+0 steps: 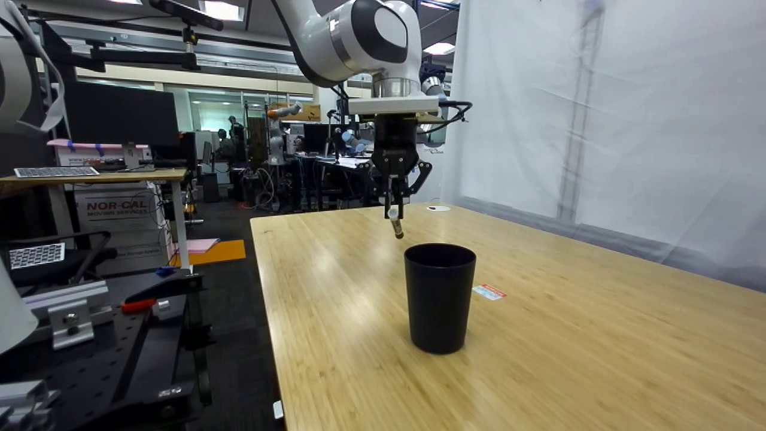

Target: Remove the black marker from the black cup

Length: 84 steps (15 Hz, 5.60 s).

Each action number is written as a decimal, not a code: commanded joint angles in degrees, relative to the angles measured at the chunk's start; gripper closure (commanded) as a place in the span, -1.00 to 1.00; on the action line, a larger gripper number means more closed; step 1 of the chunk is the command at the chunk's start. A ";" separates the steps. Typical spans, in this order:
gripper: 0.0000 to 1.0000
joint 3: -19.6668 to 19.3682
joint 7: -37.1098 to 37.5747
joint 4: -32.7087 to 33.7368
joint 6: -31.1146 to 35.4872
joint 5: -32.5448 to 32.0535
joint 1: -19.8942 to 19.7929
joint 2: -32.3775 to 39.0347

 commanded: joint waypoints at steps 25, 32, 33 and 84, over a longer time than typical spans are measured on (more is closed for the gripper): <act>-0.18 0.41 -5.72 5.59 1.31 0.45 -2.18 10.79; -1.00 -0.52 -3.62 5.82 -0.22 -0.48 -1.35 10.49; -1.00 -1.01 -1.90 6.04 -1.11 -0.82 -0.88 10.13; -1.00 -3.54 15.31 12.24 -14.87 6.52 -2.74 2.54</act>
